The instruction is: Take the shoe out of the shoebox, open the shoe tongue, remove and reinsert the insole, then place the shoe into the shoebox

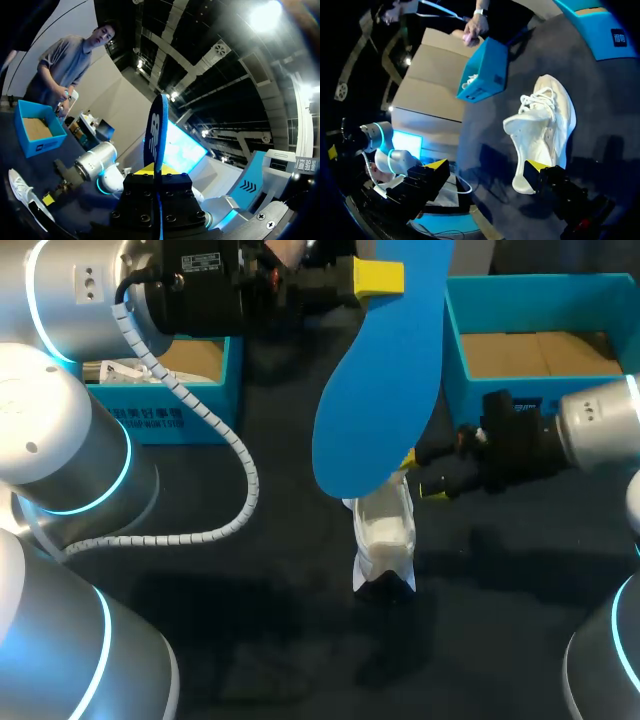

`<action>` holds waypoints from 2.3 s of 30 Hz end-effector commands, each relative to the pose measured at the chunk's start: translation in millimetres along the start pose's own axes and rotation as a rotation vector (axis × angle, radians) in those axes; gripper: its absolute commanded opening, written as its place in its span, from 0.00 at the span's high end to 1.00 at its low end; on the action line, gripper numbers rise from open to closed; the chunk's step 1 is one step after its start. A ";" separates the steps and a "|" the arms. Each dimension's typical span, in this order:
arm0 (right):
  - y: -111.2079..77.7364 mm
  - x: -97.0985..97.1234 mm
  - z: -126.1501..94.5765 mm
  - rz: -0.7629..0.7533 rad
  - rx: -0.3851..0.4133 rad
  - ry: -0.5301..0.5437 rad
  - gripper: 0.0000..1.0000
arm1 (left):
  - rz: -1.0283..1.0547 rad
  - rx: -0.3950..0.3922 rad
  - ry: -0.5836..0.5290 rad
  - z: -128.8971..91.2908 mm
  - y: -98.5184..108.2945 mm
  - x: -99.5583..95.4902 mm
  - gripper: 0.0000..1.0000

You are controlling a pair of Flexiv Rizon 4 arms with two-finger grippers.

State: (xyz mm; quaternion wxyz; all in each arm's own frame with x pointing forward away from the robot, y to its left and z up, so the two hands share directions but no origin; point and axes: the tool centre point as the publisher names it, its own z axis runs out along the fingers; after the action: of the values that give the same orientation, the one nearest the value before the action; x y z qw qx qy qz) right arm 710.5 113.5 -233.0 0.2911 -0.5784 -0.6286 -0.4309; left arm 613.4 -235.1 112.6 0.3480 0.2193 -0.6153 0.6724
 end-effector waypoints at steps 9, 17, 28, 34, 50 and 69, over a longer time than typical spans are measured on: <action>4.7 29.9 -32.6 0.051 -0.041 0.167 0.00 | 0.000 0.000 0.001 1.0 0.4 -1.1 1.00; 15.0 55.2 -51.1 0.081 -0.071 0.304 0.00 | 0.000 0.000 0.001 1.0 0.4 -1.1 1.00; 19.4 59.3 -62.2 0.114 -0.078 0.316 0.00 | 0.000 0.000 0.001 1.0 0.4 -1.1 1.00; 19.4 59.3 -62.2 0.114 -0.078 0.316 0.00 | 0.077 -0.007 0.038 -4.3 2.0 -6.3 1.00; 19.4 59.3 -62.2 0.114 -0.078 0.316 0.00 | 0.773 -0.091 0.048 -29.3 5.9 -45.3 1.00; 19.4 59.3 -62.2 0.114 -0.078 0.316 0.00 | 1.406 0.008 0.225 -38.1 28.5 -81.5 1.00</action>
State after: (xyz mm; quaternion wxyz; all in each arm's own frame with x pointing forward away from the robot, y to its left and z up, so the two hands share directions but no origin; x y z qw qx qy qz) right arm 712.1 84.6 -149.0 0.3887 -0.5477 -0.5247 -0.5231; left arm 650.7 -212.4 33.0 -0.0198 -0.2087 -0.6291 0.7485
